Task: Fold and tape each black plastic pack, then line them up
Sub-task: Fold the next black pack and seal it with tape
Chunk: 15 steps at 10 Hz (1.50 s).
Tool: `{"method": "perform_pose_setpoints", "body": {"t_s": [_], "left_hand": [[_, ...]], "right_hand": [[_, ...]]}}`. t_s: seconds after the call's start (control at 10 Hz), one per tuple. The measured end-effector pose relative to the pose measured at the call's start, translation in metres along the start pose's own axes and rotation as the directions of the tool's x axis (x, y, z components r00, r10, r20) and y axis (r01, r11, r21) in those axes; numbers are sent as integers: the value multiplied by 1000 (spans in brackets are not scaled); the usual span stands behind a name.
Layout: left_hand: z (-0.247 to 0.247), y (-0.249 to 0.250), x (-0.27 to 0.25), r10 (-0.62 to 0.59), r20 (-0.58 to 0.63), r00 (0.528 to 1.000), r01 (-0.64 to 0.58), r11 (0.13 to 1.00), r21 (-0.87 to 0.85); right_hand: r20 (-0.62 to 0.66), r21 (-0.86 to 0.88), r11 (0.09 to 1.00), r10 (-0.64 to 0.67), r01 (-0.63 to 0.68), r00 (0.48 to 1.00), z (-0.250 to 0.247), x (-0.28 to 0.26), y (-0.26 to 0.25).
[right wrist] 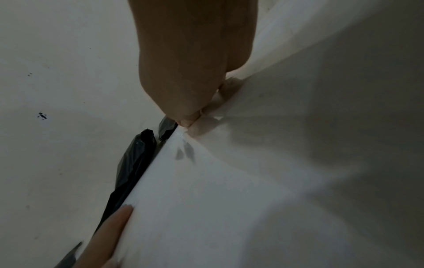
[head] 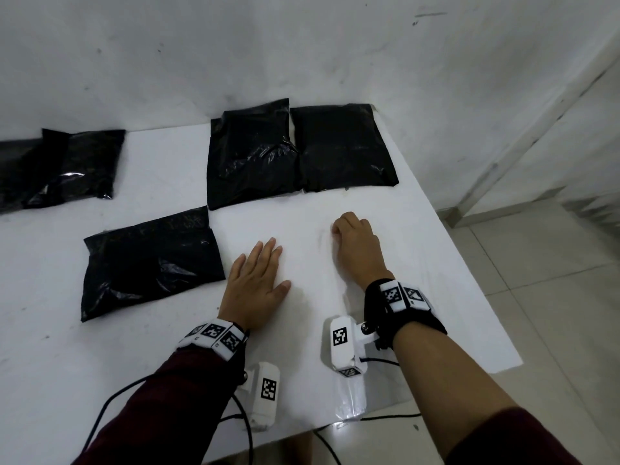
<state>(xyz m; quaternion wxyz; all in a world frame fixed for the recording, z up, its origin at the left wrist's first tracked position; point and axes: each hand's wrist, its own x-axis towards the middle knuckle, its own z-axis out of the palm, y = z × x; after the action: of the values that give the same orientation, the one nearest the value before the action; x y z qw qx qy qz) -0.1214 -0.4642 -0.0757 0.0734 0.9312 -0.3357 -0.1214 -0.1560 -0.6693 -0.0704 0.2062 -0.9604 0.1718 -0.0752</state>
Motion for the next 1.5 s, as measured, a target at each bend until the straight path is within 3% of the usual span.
{"method": "perform_pose_setpoints", "body": {"t_s": [0.2,0.5,0.7,0.8,1.1,1.3,1.5], "left_hand": [[2,-2,1,8,-19,1000,-8,1000,-13],[1,-1,-1,9,-28,1000,-9,1000,-22],[0,0,0,8,-31,999,-8,1000,-25],[0,0,-1,7,-29,1000,-8,1000,-21],[0,-1,0,9,-14,1000,-9,1000,-17],[1,-1,0,6,-10,1000,-7,1000,-18],[1,-1,-1,7,-6,1000,-7,1000,-12]], "right_hand": [[-65,132,991,13,-4,998,-3,1,4],[-34,5,1000,2,-2,999,-6,4,-4],[-15,-117,990,-84,82,996,-2,12,-7],[108,-150,985,-64,80,992,-6,15,-8],[130,161,987,-6,-15,992,-10,11,-5],[175,164,986,-48,19,983,-13,12,-2],[127,175,985,-25,2,992,-14,13,-10]]}}
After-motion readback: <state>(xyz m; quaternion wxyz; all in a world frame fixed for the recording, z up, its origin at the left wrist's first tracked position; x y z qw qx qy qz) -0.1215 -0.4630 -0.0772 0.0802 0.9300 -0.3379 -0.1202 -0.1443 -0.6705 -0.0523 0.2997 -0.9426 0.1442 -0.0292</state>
